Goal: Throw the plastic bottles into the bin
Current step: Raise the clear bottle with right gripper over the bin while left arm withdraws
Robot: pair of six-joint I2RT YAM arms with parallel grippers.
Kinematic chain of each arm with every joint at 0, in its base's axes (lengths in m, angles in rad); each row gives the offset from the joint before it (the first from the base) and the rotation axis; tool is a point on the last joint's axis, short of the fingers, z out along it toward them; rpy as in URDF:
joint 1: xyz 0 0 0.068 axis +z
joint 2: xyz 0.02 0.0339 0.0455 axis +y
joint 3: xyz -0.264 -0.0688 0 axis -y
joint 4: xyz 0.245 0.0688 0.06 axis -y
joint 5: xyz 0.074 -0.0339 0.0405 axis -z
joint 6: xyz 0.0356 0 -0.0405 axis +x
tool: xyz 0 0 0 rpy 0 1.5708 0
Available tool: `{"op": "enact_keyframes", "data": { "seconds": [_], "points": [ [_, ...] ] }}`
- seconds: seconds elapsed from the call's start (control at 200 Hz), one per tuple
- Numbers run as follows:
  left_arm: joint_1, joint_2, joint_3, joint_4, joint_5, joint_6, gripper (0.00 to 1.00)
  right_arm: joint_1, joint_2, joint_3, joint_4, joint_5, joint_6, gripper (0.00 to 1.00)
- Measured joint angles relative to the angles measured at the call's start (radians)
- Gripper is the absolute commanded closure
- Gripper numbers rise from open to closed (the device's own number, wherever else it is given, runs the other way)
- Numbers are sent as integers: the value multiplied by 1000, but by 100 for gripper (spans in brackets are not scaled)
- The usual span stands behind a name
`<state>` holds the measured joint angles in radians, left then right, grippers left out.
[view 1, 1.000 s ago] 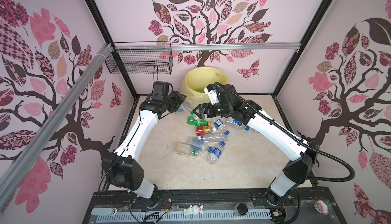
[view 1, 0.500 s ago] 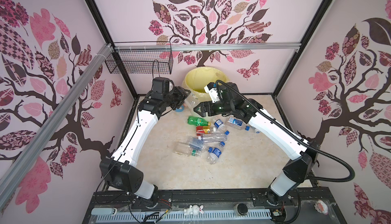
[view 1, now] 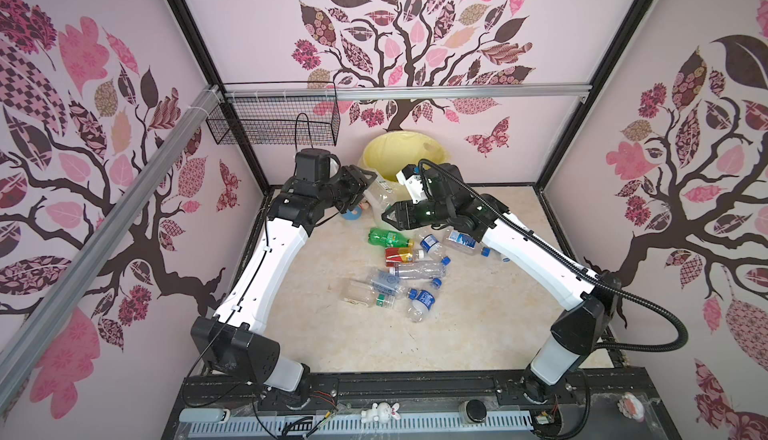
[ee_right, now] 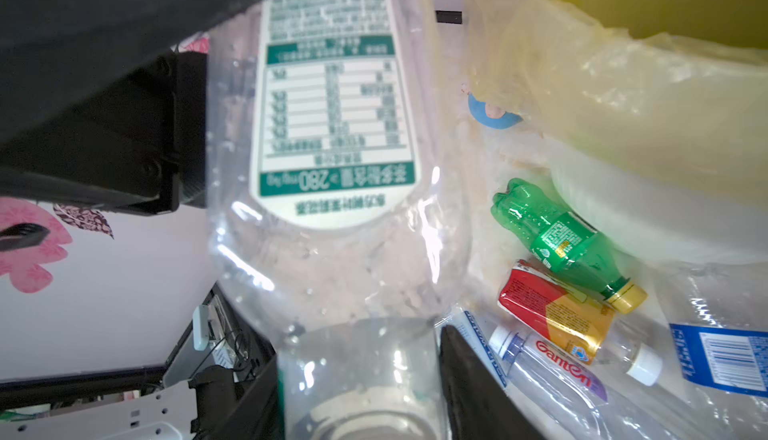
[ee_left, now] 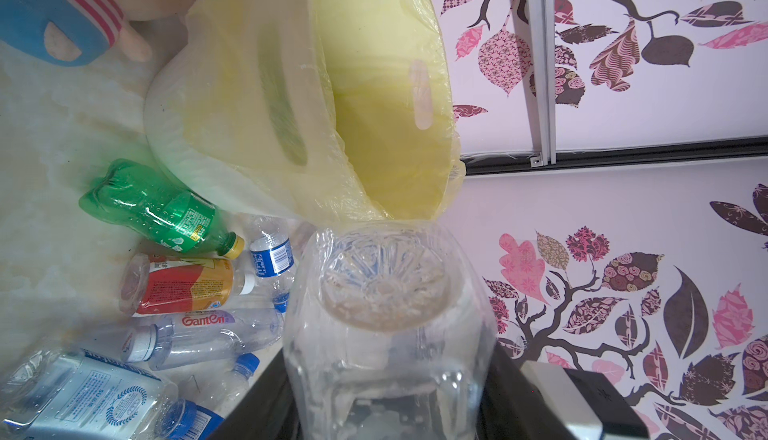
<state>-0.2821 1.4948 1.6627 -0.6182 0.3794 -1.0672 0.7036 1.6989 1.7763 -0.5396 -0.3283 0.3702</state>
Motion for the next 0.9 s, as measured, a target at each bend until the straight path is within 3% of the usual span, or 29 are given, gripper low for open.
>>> {"op": "enact_keyframes", "data": {
  "seconds": [0.165, 0.34, 0.625, 0.9],
  "points": [
    [0, -2, 0, -1, -4, -2, 31, 6, 0, 16, -9, -6, -8, 64],
    [0, 5, 74, -44, -12, 10, 3, -3, 1, 80, -45, 45, -15, 66],
    [1, 49, 360, -90, -42, 41, 3, -59, 21, 315, -121, 208, -66, 68],
    [2, 49, 447, -93, -44, 95, 3, -71, 10, 441, -68, 520, -141, 68]
  ]
}}
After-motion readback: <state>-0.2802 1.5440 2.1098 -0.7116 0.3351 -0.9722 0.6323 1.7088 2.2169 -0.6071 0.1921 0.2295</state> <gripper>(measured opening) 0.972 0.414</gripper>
